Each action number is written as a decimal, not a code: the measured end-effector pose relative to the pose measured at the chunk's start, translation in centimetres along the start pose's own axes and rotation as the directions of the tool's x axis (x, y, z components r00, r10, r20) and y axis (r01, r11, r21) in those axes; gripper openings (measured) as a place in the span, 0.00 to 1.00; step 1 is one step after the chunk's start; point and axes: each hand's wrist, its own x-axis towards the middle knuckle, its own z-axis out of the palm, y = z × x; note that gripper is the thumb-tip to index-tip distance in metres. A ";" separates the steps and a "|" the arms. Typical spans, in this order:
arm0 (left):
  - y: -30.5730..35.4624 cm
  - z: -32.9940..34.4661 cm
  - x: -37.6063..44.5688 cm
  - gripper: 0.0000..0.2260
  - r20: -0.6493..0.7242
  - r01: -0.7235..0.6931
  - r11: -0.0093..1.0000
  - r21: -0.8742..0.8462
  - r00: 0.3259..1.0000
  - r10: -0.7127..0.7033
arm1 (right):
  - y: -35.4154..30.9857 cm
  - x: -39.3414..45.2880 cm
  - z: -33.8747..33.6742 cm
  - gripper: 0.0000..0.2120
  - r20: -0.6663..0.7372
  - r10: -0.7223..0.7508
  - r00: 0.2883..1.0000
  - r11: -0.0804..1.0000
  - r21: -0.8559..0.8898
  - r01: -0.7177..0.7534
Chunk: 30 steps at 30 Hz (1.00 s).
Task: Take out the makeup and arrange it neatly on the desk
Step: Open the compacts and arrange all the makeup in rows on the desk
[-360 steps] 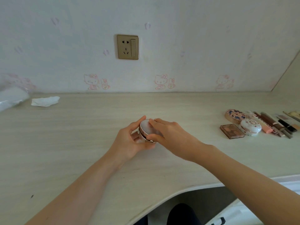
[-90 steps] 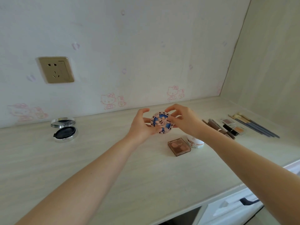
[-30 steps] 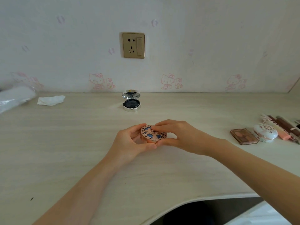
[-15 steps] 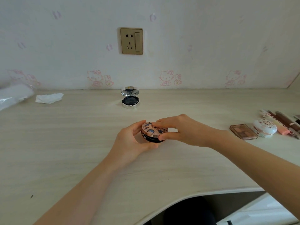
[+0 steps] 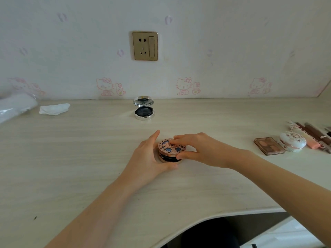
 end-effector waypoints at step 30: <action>0.5 -0.3 -0.1 0.43 -0.092 -0.002 0.999 -0.048 0.996 -0.002 | -0.7 2.8 -2.9 0.19 0.089 0.148 0.985 0.915 0.365 -0.171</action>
